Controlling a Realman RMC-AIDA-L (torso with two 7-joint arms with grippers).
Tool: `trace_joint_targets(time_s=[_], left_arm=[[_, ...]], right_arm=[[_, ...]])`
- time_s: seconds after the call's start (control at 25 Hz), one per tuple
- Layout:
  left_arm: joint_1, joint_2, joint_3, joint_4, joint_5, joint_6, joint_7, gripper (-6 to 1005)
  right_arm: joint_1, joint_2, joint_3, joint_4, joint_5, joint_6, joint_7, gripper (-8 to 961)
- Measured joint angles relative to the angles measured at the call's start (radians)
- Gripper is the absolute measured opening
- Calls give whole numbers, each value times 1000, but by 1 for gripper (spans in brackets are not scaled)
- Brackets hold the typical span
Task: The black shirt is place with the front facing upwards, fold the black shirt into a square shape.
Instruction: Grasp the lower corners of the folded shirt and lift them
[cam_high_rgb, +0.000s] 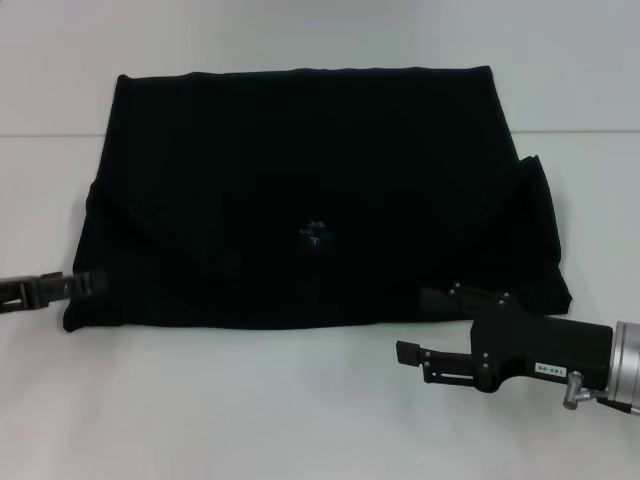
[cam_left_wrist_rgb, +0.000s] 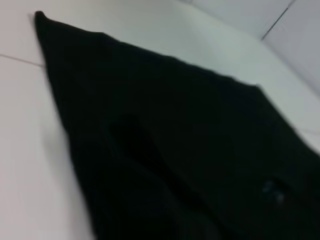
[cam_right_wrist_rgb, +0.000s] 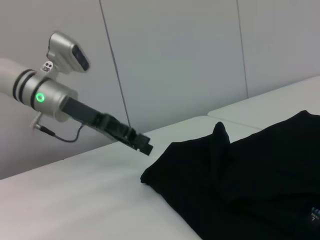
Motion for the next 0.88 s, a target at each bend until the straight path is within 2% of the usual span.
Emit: trace_joint_targets(time_s=[0.12,0.56,0.88], left_arm=[[3,-10,17,-7,-2,-64,17,898],[-26,-14,28,-78,-7,-201,50,894],[-32,-16,30,-101,-28,-218,51,892]], right_arm=[[0,0,-1,4,0,1,3,864],[2,0,-5,16,0,0,6,864],[5,2,-7,16,0,1,6,864]])
